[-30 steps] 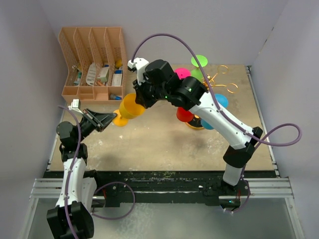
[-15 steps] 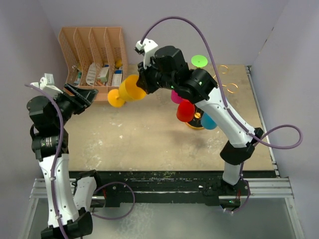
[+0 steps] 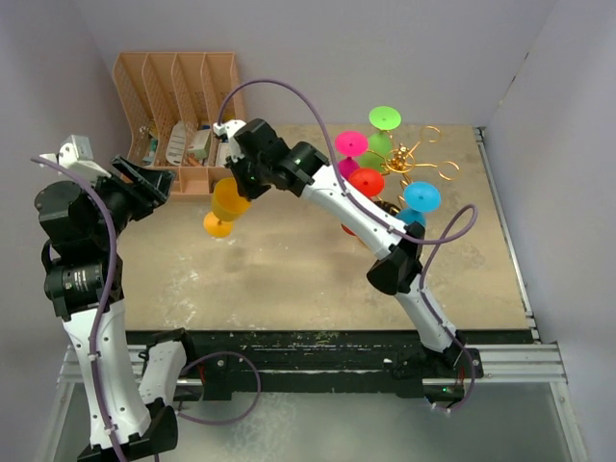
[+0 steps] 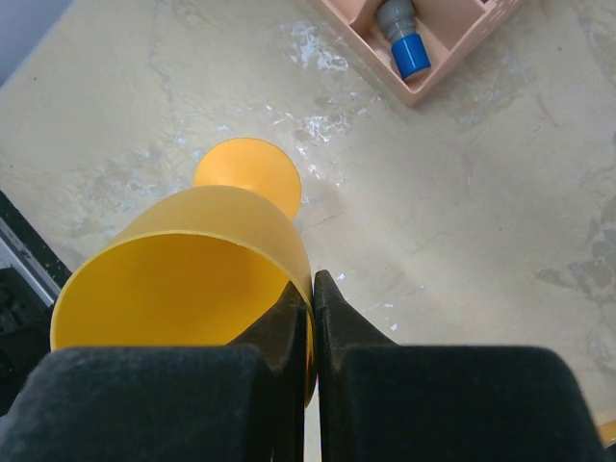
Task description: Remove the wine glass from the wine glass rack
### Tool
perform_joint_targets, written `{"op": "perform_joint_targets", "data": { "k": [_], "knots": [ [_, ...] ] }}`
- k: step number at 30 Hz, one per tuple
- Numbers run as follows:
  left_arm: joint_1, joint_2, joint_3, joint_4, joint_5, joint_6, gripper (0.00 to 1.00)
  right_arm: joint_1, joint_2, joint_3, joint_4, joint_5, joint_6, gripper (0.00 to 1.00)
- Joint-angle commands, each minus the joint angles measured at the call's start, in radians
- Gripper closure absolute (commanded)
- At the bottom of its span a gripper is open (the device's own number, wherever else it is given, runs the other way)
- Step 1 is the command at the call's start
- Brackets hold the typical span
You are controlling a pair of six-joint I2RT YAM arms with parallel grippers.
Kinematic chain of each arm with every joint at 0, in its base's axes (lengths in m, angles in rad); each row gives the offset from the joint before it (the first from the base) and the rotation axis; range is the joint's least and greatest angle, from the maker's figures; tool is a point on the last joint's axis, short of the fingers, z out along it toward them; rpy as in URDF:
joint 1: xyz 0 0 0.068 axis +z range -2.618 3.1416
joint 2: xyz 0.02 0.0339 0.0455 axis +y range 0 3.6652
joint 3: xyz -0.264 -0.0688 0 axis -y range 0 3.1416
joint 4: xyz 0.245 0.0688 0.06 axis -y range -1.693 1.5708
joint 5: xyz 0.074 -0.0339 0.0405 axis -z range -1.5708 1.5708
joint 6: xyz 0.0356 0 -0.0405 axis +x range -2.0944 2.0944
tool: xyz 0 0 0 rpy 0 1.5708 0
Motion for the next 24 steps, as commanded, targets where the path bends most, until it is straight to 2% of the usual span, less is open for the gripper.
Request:
{"op": "perform_joint_targets", "data": {
  "k": [1, 5, 12, 20, 24],
  "knots": [
    [-0.002, -0.010, 0.032, 0.179, 0.083, -0.067, 0.38, -0.003, -0.048, 0.028, 0.042, 0.012, 0.018, 1.00],
    [-0.007, 0.026, 0.074, 0.160, 0.152, -0.002, 0.41, 0.002, -0.014, 0.041, 0.033, 0.048, 0.002, 1.00],
    [-0.123, 0.068, 0.164, -0.042, 0.119, 0.226, 0.44, 0.014, 0.063, 0.042, 0.057, 0.104, -0.008, 1.00],
    [-0.208, 0.011, 0.114, -0.154, 0.023, 0.313, 0.47, 0.024, 0.150, 0.074, 0.093, 0.137, -0.008, 1.00],
    [-0.228, -0.012, 0.069, -0.207, -0.081, 0.370, 0.48, 0.025, 0.161, 0.068, 0.101, 0.177, -0.020, 1.00]
  ]
}}
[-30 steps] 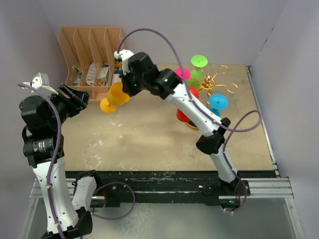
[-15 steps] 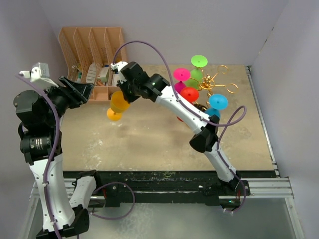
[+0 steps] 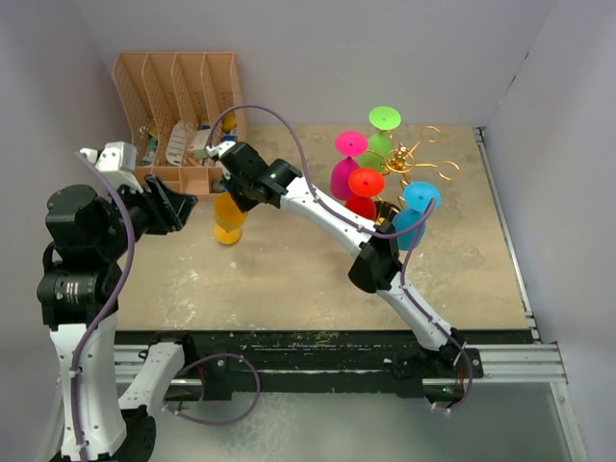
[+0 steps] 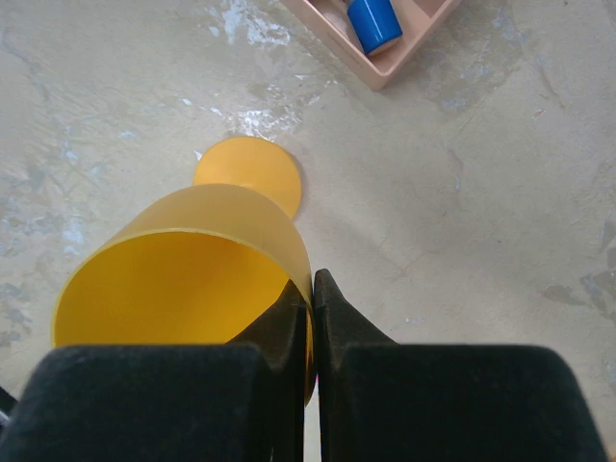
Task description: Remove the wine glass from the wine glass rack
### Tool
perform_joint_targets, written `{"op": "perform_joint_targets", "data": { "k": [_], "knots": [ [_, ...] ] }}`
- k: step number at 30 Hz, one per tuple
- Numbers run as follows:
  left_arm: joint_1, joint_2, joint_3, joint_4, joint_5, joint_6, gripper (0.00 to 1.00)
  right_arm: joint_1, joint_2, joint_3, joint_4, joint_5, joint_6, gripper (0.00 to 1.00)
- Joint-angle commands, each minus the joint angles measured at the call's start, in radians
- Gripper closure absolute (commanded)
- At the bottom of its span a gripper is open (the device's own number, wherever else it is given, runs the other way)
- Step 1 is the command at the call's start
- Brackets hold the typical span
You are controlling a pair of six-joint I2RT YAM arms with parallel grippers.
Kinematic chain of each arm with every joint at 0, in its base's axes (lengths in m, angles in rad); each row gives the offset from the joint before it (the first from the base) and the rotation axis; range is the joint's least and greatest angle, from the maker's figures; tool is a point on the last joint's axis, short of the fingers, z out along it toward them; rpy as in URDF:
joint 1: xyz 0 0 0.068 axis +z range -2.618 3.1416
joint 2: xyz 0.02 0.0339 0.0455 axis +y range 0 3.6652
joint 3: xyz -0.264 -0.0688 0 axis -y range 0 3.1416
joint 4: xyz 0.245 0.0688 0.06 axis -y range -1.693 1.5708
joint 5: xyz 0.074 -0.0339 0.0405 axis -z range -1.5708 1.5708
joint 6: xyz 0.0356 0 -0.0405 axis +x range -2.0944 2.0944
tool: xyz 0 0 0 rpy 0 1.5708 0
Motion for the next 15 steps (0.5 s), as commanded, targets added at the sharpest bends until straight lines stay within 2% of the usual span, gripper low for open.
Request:
{"op": "perform_joint_targets", "data": {
  "k": [1, 6, 15],
  "knots": [
    [-0.030, -0.025, -0.030, -0.076, -0.148, 0.112, 0.47, 0.007, -0.037, 0.033, 0.049, 0.063, -0.021, 1.00],
    [-0.071, -0.025, -0.044, -0.121, -0.261, 0.176, 0.45, 0.007, -0.033, 0.033, 0.042, 0.088, -0.041, 1.00],
    [-0.075, -0.044, -0.073, -0.102, -0.243, 0.176, 0.43, 0.007, -0.012, 0.037, 0.038, 0.077, -0.052, 1.00]
  ]
}}
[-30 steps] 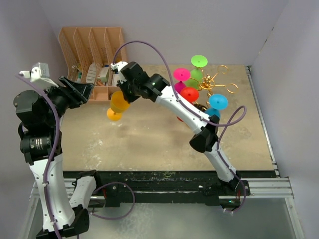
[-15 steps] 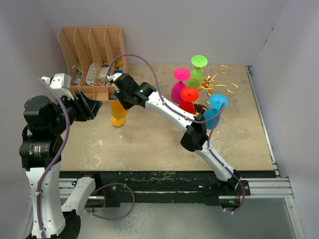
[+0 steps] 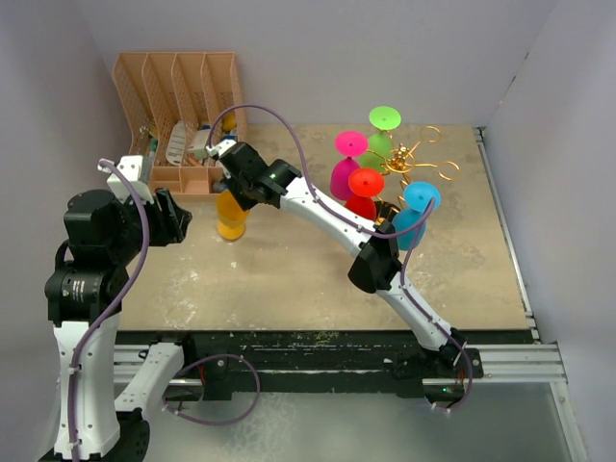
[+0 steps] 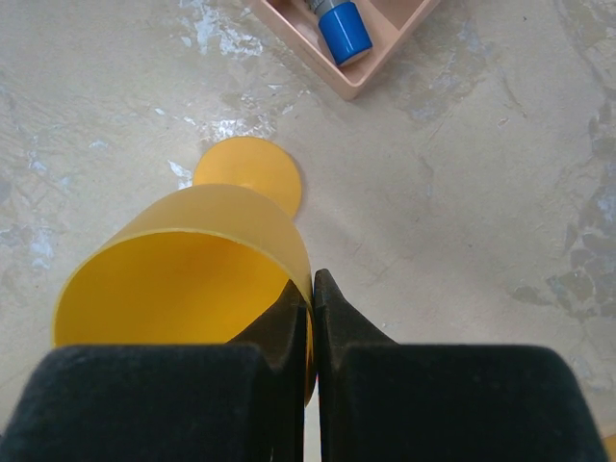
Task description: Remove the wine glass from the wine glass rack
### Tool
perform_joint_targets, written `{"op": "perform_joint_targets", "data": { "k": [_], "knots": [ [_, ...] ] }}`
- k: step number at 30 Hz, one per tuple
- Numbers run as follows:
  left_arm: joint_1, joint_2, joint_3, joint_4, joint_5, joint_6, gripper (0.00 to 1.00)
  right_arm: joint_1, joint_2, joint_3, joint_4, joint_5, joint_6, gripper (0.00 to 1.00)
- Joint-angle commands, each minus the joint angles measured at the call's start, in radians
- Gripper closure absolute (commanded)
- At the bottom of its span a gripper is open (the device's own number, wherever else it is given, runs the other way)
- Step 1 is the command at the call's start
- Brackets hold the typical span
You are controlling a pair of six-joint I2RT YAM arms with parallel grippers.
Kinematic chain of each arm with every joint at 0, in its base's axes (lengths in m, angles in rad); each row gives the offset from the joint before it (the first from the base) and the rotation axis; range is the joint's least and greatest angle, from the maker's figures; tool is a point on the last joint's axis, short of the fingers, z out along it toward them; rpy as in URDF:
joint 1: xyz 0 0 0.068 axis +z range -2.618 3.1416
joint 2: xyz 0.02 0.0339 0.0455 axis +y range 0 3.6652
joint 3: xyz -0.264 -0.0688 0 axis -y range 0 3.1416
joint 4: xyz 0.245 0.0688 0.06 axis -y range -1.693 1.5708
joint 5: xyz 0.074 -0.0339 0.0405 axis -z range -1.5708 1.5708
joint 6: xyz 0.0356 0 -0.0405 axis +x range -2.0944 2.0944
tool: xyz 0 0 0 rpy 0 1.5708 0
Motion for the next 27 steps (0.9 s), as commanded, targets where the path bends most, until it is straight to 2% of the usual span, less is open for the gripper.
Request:
{"op": "perform_joint_targets", "data": {
  "k": [1, 3, 14, 16, 23, 27],
  "knots": [
    [-0.004, -0.015, 0.001, 0.024, -0.016, 0.026, 0.43, 0.003, -0.024, 0.037, 0.028, 0.011, -0.017, 0.98],
    [-0.005, -0.016, 0.000, 0.026, -0.009, 0.025, 0.41, 0.003, -0.026, 0.036, 0.035, 0.008, -0.018, 0.89],
    [-0.008, -0.027, 0.001, 0.033, 0.002, 0.014, 0.36, 0.003, -0.068, 0.010, 0.079, 0.003, -0.010, 0.66],
    [-0.008, -0.031, 0.001, 0.041, 0.009, 0.007, 0.35, 0.003, -0.104, -0.023, 0.108, 0.010, -0.001, 0.61],
    [-0.008, -0.042, 0.021, 0.097, 0.056, -0.013, 0.32, 0.003, -0.264, -0.099, 0.197, 0.000, 0.020, 0.51],
    [-0.016, -0.052, 0.040, 0.110, 0.006, 0.004, 0.28, 0.003, -0.382, -0.155, 0.255, 0.003, 0.053, 0.45]
  ]
}}
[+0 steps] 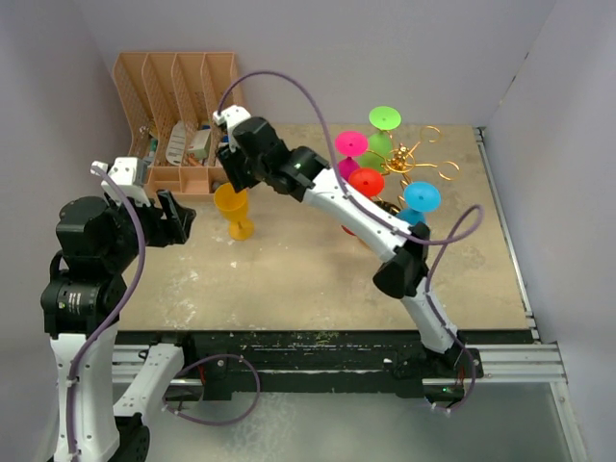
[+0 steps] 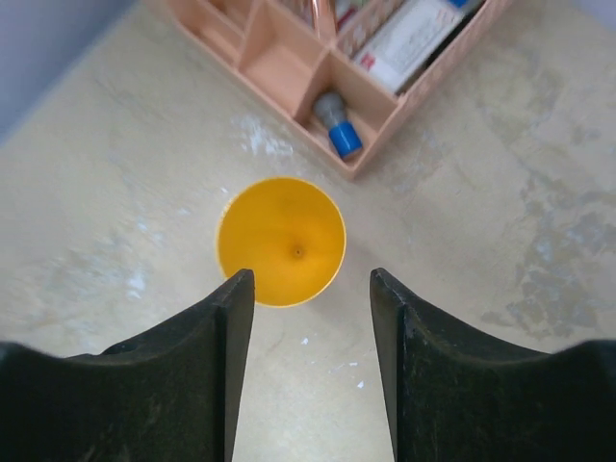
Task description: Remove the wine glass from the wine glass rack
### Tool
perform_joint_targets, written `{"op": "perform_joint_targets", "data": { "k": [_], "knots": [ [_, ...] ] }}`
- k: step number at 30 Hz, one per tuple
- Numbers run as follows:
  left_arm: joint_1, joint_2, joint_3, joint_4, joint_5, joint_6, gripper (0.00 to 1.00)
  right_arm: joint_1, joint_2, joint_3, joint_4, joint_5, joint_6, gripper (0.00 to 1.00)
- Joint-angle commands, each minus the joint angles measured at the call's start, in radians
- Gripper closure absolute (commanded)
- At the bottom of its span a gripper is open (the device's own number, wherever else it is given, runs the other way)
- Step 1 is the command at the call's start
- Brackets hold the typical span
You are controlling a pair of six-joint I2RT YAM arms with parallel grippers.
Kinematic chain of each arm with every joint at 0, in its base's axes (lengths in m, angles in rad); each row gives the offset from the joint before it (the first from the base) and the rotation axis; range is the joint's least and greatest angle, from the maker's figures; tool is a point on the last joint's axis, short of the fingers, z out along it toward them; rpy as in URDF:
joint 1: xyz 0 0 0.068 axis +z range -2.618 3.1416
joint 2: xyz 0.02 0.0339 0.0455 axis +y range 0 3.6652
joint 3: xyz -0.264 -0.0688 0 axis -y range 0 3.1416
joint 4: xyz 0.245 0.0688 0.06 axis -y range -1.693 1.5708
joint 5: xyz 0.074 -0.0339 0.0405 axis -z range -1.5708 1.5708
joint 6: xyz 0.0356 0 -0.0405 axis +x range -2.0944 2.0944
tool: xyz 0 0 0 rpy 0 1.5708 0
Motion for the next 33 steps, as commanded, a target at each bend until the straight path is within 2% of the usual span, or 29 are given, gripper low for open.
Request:
{"op": "perform_joint_targets", "data": {
  "k": [1, 5, 9, 12, 15, 20, 24, 27, 29, 33],
  "knots": [
    [-0.015, -0.015, 0.042, 0.072, -0.035, 0.007, 0.26, 0.003, -0.214, -0.042, 0.138, 0.014, 0.049, 0.45],
    [-0.016, -0.039, -0.006, 0.149, 0.005, -0.034, 0.23, 0.003, -0.391, -0.175, 0.191, 0.061, 0.104, 0.45],
    [-0.016, -0.018, -0.074, 0.277, 0.117, -0.110, 0.24, 0.002, -0.682, -0.443, 0.265, 0.075, 0.172, 0.45],
    [-0.016, 0.050, -0.067, 0.296, 0.197, -0.143, 0.27, 0.003, -0.898, -0.653, 0.327, 0.050, 0.254, 0.35],
    [-0.016, 0.063, -0.082, 0.350, 0.230, -0.181, 0.27, 0.002, -1.080, -0.811, 0.300, 0.098, 0.347, 0.33],
    [-0.018, 0.095, -0.099, 0.370, 0.302, -0.230, 0.27, 0.002, -1.328, -0.997, 0.159, 0.204, 0.567, 0.34],
    [-0.034, 0.130, -0.108, 0.371, 0.300, -0.233, 0.27, 0.002, -1.527, -1.159, 0.120, 0.238, 0.734, 0.36],
    [-0.087, 0.184, -0.088, 0.356, 0.268, -0.222, 0.27, 0.002, -1.597, -1.213, 0.080, 0.252, 0.784, 0.37],
    [-0.157, 0.208, -0.081, 0.364, 0.199, -0.216, 0.27, 0.002, -1.609, -1.225, 0.053, 0.256, 0.790, 0.37],
    [-0.377, 0.268, -0.069, 0.383, 0.031, -0.217, 0.27, 0.001, -1.610, -1.245, 0.021, 0.288, 0.807, 0.34]
  ]
}}
